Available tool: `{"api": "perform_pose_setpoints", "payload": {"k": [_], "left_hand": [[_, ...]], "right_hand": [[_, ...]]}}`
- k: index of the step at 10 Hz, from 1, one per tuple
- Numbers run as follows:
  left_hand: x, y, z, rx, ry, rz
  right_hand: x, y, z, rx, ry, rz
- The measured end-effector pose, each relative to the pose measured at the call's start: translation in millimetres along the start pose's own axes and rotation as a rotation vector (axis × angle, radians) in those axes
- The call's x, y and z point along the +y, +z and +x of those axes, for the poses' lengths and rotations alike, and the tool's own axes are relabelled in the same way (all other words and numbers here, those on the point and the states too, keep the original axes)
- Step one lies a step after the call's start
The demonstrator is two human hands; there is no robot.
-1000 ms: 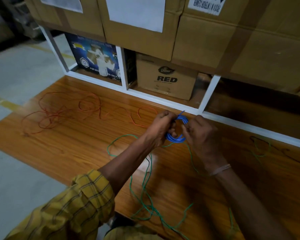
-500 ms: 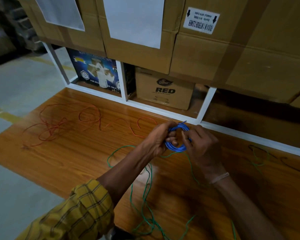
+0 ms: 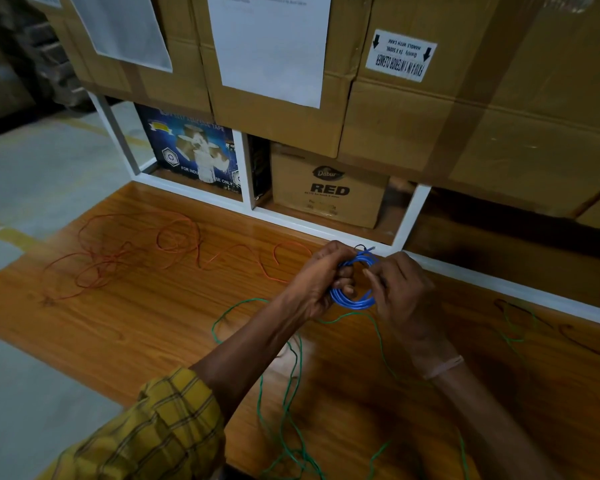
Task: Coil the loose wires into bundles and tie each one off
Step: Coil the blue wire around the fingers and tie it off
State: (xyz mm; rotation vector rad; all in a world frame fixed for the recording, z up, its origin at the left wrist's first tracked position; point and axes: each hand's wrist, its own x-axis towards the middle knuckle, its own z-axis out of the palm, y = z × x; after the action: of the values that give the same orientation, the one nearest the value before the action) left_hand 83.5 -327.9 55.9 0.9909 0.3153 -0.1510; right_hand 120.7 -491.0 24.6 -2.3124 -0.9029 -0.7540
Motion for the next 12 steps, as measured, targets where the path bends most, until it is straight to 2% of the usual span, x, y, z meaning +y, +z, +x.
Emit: {"api": "perform_pose_setpoints", "payload": {"k": [3, 4, 5, 7, 8, 11, 12], "left_hand": [[1, 4, 5, 0.027, 0.068, 0.001], [1, 5, 7, 0.041, 0.092, 0.085], [0, 4, 10, 0.058, 0.138, 0.191], [3, -2, 10, 0.080, 0.177, 0.213], [3, -4, 8, 0.091, 0.168, 0.197], [6, -8, -6, 0.131, 0.162, 0.146], [7, -8, -14, 0.137, 0.183, 0.160]], "right_hand": [[8, 6, 8, -0.015, 0.012, 0.012], [-11, -19, 13, -0.036, -0.012, 0.004], [-13, -22, 16, -0.059, 0.018, 0.103], [-12, -24, 24, -0.127, 0.078, 0.234], [-15, -27, 25, -0.108, 0.184, 0.342], [-39, -14, 29, 0.057, 0.696, 0.773], [-47, -13, 29, 0.078, 0.763, 0.894]]}}
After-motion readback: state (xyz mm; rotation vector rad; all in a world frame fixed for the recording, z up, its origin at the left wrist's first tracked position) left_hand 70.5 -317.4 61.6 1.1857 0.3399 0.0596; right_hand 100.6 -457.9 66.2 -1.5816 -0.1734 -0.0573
